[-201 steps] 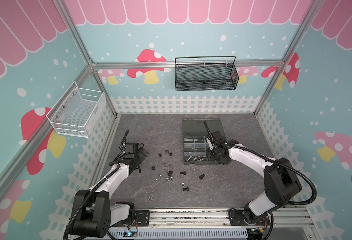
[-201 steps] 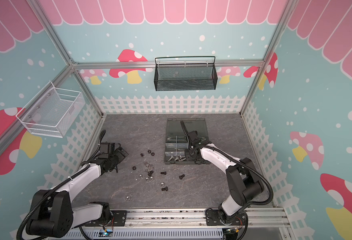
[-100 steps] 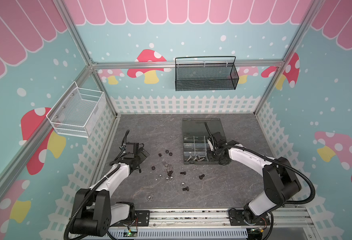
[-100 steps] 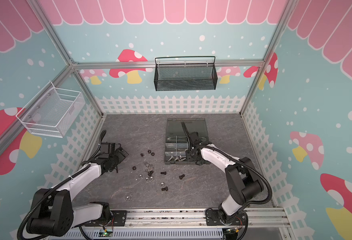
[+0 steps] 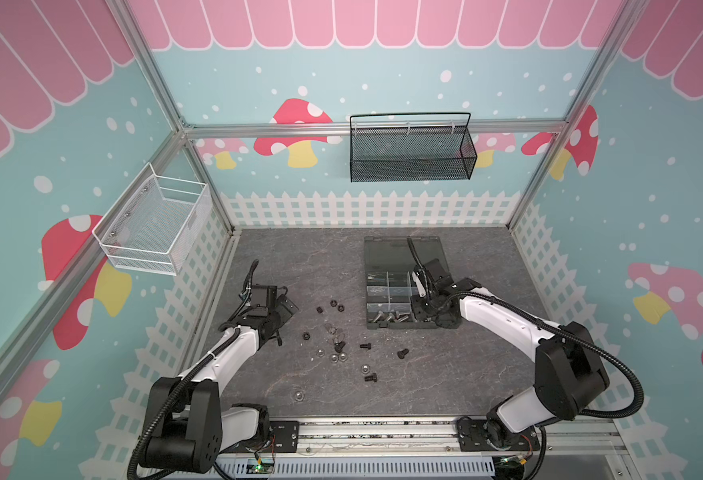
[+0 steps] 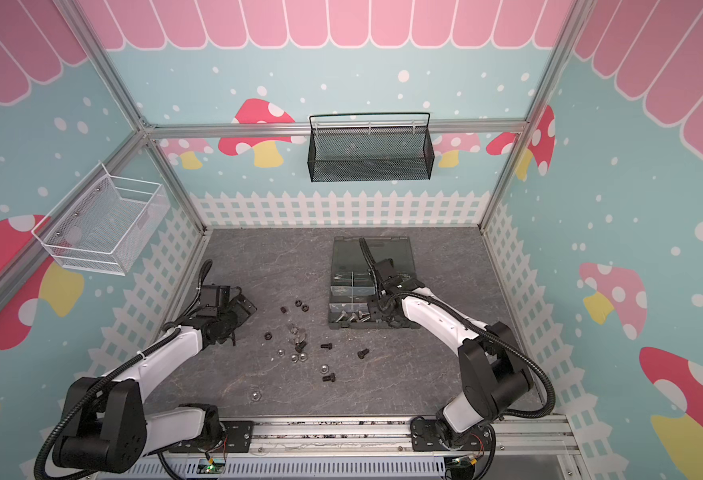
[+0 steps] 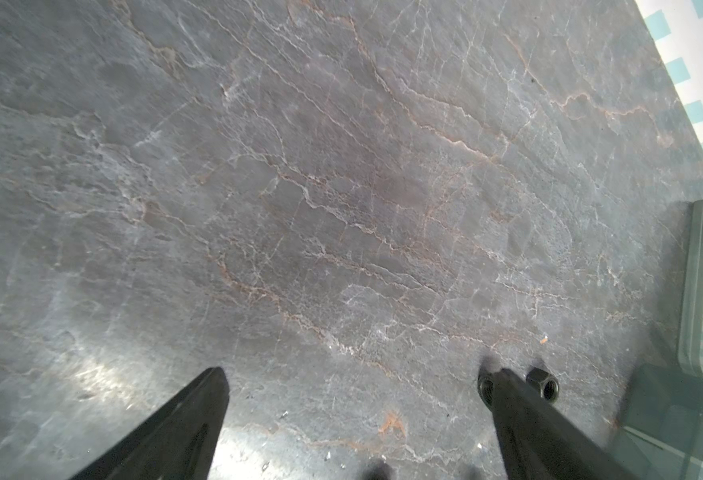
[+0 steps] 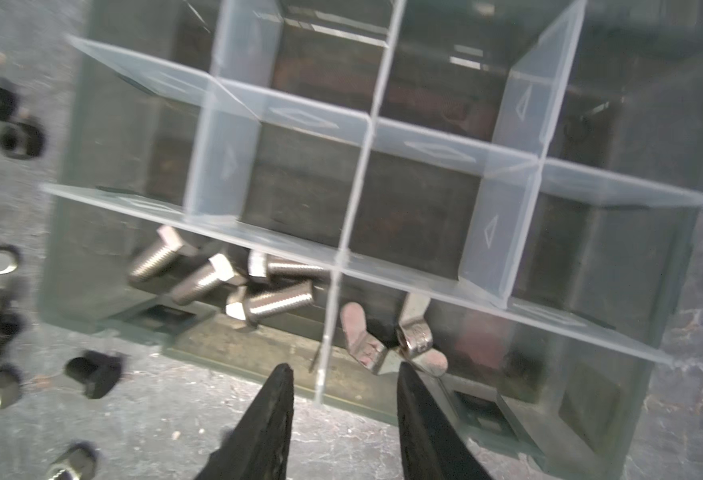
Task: Sort the screws and nuts into containers
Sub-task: 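Move the open right gripper back over the pile toward a silver wing nut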
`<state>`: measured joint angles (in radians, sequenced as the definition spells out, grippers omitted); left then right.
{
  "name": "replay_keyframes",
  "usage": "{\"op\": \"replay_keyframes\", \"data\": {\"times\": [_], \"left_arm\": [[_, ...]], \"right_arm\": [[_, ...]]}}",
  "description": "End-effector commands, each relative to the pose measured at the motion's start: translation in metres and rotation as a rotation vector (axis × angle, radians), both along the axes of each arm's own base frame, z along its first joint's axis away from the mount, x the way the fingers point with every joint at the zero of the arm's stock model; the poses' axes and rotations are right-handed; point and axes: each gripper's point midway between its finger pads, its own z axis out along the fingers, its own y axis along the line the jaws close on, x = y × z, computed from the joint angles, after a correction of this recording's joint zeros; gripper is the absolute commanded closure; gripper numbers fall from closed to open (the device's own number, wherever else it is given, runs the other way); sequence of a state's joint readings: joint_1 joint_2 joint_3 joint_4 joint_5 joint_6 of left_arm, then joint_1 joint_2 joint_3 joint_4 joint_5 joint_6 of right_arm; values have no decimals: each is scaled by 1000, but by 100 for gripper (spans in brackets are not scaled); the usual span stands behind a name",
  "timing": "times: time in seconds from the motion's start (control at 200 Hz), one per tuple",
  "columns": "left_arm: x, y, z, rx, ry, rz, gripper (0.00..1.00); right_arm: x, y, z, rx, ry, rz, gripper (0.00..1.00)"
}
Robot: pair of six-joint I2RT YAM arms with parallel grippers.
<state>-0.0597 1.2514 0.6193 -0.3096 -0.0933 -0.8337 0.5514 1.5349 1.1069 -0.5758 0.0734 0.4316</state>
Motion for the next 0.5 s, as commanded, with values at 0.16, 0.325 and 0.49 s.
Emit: {"op": "replay_keyframes", "data": {"times": [0.16,0.325,0.49], "left_arm": [[0,3,0,-1,-7,20,0],[-1,3,-1,-1,-4,20,0],[-2,4,-1,0,-6,23,0]], "right_arm": [[-6,71,29,-43,-94,165,55],[-12,130,19,-37,-87,318,53],[-22,184,7,-44,-79,455,51]]}}
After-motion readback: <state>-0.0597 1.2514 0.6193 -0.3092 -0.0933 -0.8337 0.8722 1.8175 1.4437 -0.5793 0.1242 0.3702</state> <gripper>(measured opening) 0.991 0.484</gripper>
